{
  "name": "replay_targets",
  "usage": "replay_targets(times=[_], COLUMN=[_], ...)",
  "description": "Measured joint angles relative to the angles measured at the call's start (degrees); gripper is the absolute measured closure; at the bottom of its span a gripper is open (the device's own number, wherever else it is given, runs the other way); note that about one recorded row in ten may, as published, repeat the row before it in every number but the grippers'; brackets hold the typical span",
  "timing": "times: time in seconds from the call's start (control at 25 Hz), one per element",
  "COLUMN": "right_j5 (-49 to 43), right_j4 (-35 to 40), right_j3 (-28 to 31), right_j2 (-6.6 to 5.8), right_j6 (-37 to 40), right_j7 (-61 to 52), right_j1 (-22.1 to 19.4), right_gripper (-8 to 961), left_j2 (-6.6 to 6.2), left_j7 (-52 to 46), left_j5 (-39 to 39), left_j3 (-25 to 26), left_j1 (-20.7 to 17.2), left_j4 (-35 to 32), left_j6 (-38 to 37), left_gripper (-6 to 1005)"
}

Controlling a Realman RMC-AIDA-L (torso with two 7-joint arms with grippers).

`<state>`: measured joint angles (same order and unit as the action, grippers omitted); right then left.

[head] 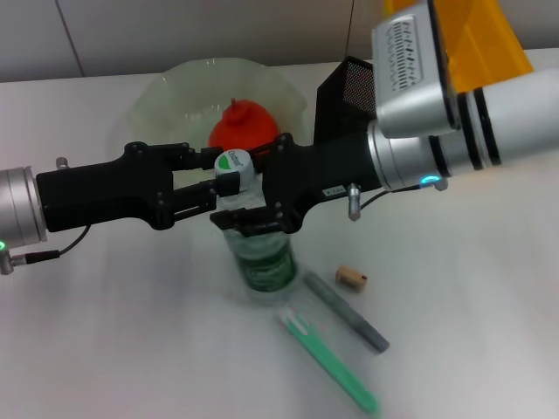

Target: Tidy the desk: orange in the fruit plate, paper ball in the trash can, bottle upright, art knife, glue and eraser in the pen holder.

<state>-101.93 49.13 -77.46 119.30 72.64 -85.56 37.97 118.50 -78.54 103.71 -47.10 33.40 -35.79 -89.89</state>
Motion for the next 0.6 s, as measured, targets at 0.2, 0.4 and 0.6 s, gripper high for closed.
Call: replay_targets(times=[0.2, 0.4, 0.6], right_j5=[0.67, 0.84, 0.92], right_j4=[1.61, 1.87, 2.28], right_j3=[-0.30, -0.48, -0.43], right_j2=[-0.01, 0.02, 0.05], right_j6=[0.37, 0.40, 0.81], right_j7=[0.46, 0.51, 0.56], right_j1=[-1.62, -2.12, -2.39], right_gripper=[429, 429, 430], left_j2=[-0.06, 0.01, -0.06], left_j7=[0.38, -0.28, -0.30], left_j5=[-0.02, -0.86, -1.56], left_j3=[0.44, 0.62, 0.68], left_j1=[-0.06, -0.25, -0.26], left_j4=[0.10, 0.35, 0.79], left_j6=[-0.95, -0.56, -0.46], left_gripper=[544, 546, 391])
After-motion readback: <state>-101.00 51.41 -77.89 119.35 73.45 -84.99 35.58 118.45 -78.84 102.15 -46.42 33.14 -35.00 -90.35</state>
